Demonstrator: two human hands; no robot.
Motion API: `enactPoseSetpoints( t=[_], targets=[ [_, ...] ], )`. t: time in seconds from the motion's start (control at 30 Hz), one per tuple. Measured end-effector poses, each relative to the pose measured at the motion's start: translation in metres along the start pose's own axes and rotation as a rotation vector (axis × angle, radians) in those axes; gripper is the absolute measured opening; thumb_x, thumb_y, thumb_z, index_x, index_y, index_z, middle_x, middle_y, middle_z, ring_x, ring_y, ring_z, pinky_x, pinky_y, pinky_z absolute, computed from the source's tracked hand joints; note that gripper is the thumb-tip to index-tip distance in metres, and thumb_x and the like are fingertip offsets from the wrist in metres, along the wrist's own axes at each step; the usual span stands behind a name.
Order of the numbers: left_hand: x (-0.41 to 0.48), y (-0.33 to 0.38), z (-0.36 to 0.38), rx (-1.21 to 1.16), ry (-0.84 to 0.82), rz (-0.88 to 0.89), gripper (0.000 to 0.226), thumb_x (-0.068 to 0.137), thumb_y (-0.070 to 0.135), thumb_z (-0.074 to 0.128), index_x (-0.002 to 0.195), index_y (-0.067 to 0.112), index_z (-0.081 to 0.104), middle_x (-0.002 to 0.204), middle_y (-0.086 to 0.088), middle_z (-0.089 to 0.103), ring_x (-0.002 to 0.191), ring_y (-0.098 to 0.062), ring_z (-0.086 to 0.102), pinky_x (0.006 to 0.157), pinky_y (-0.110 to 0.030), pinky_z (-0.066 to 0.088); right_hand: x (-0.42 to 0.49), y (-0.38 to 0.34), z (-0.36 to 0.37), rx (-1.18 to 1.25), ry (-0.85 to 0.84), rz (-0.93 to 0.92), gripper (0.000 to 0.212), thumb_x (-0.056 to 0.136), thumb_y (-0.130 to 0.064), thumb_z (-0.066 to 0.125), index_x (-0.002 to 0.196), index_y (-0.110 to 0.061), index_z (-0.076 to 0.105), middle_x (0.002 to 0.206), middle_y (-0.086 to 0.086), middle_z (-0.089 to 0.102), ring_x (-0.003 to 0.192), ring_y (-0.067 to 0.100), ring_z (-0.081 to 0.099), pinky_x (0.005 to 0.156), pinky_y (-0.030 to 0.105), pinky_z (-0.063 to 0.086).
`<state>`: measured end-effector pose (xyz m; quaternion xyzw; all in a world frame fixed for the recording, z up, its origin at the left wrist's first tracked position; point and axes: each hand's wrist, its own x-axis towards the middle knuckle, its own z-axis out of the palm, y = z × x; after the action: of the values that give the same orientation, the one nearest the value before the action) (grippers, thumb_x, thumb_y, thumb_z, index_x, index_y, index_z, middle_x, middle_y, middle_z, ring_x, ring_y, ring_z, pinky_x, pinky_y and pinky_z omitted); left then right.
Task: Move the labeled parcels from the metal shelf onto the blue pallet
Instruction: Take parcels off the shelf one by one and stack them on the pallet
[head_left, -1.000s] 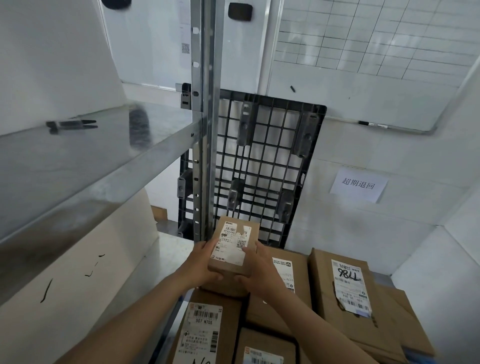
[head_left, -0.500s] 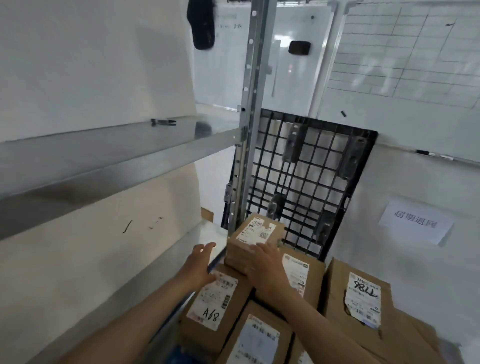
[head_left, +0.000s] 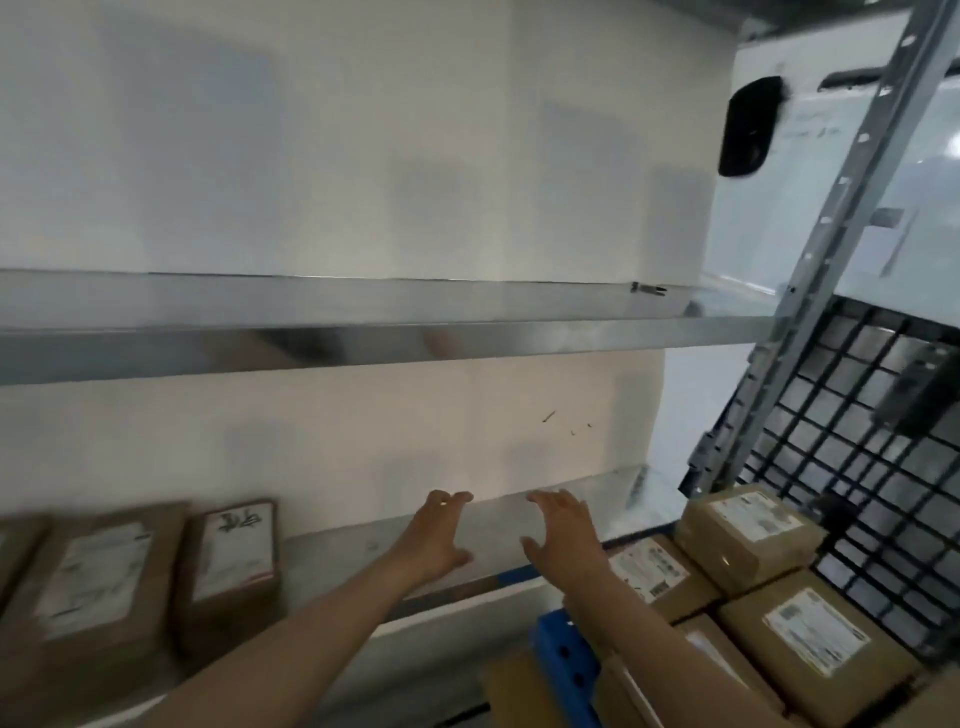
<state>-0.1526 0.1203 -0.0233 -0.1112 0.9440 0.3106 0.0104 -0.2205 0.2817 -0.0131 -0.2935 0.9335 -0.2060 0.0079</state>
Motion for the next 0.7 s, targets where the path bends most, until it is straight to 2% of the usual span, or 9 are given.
enactPoseSetpoints(
  t=[0.13,0.2,0.3,0.43,0.57,0.7],
  targets=[
    [-0.064,-0.059,-0.048,0.007,0.104,-0.115,0.073,0.086,0.025,0.063,0.145,0.021,0.021,0.148,-0.008,0.025,0.135,-0.022,0.029,0.111,-0.03,0.027,0.002,-0.082,0.031,0.023,-0.072,-0.145,0.054,0.092,-0.027,0.051,0.141,-0.019,0.029,0.149,-0.002,0.032,0.142,0.019,0.018,0.119,0.033,0.006],
    [-0.104,-0.092,-0.071,-0.003,0.171,-0.18,0.072,0.086,0.026,0.063,0.145,0.022,0.022,0.15,-0.007,0.025,0.137,-0.021,0.028,0.112,-0.031,0.026,-0.004,-0.13,0.049,0.041,-0.097,-0.231,0.054,0.092,-0.026,0.052,0.141,-0.019,0.03,0.148,-0.001,0.034,0.141,0.019,0.02,0.118,0.033,0.006],
    [-0.173,-0.142,-0.109,0.02,0.259,-0.258,0.069,0.087,0.026,0.061,0.144,0.019,0.023,0.151,-0.005,0.025,0.138,-0.022,0.027,0.112,-0.033,0.026,-0.022,-0.212,0.076,0.068,-0.134,-0.32,0.052,0.09,-0.024,0.055,0.138,-0.017,0.037,0.142,0.002,0.042,0.134,0.019,0.032,0.116,0.032,0.019],
    [-0.268,-0.216,-0.163,0.125,0.306,-0.338,0.061,0.088,0.017,0.059,0.141,0.013,0.03,0.144,-0.011,0.039,0.133,-0.028,0.038,0.104,-0.033,0.036,-0.053,-0.319,0.117,0.125,-0.122,-0.444,0.033,0.088,-0.022,0.054,0.12,-0.021,0.056,0.123,0.002,0.06,0.115,0.022,0.054,0.099,0.031,0.042],
    [-0.368,-0.29,-0.207,0.205,0.389,-0.485,0.062,0.089,0.018,0.052,0.145,0.015,0.025,0.145,-0.009,0.036,0.134,-0.03,0.036,0.107,-0.035,0.033,-0.095,-0.416,0.159,0.12,-0.175,-0.535,0.036,0.087,-0.02,0.054,0.122,-0.025,0.054,0.122,0.0,0.059,0.114,0.021,0.054,0.096,0.034,0.047],
    [-0.459,-0.348,-0.231,0.228,0.467,-0.585,0.068,0.086,0.019,0.057,0.146,0.016,0.024,0.149,-0.009,0.034,0.134,-0.027,0.037,0.107,-0.034,0.036,-0.136,-0.494,0.194,0.106,-0.261,-0.595,0.049,0.084,-0.023,0.058,0.132,-0.019,0.047,0.131,0.003,0.053,0.123,0.023,0.049,0.103,0.033,0.041]
  ],
)
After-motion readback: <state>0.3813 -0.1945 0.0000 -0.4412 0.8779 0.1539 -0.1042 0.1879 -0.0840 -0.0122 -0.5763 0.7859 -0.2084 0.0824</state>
